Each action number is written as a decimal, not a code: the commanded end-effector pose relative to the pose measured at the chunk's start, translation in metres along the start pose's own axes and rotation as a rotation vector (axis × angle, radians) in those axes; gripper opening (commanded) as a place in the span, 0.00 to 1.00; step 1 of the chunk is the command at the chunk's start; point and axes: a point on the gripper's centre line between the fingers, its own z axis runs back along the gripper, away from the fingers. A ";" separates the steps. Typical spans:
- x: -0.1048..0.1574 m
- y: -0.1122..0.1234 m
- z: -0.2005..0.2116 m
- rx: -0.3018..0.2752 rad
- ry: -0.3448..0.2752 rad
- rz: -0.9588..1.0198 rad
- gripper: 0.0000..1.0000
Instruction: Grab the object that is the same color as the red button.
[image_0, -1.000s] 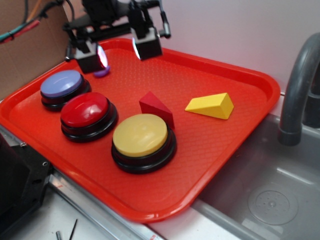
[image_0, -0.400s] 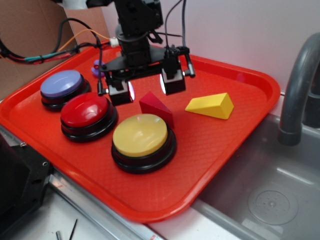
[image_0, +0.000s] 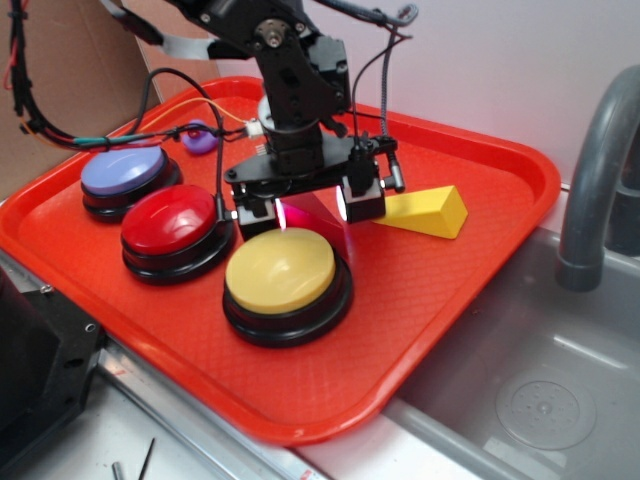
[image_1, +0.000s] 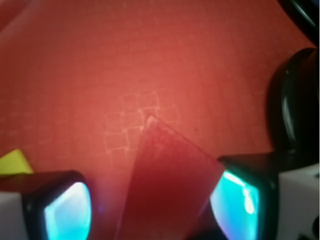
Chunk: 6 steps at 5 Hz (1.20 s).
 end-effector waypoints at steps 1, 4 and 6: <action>0.012 -0.006 0.005 -0.050 -0.006 0.016 0.00; 0.054 -0.005 0.079 -0.150 0.221 -0.196 0.00; 0.078 0.000 0.151 -0.122 0.228 -0.478 0.00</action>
